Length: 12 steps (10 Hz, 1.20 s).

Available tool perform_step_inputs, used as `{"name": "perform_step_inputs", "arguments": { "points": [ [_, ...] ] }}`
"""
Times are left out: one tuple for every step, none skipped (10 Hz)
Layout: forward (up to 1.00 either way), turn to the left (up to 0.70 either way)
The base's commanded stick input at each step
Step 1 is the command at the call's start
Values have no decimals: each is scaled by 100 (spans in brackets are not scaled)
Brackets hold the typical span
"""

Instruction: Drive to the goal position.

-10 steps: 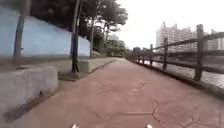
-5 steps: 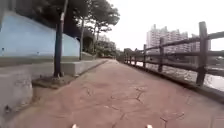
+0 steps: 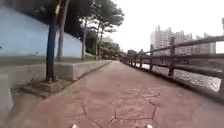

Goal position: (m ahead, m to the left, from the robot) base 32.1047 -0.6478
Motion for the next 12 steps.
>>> {"name": "perform_step_inputs", "arguments": {
  "points": [
    [100,0],
    [100,0],
    [100,0],
    [100,0],
    [100,0],
    [100,-32],
    [100,-40],
    [100,-40],
    [100,-40],
    [100,-40],
    [100,-40],
    [100,-39]
  ]
}}
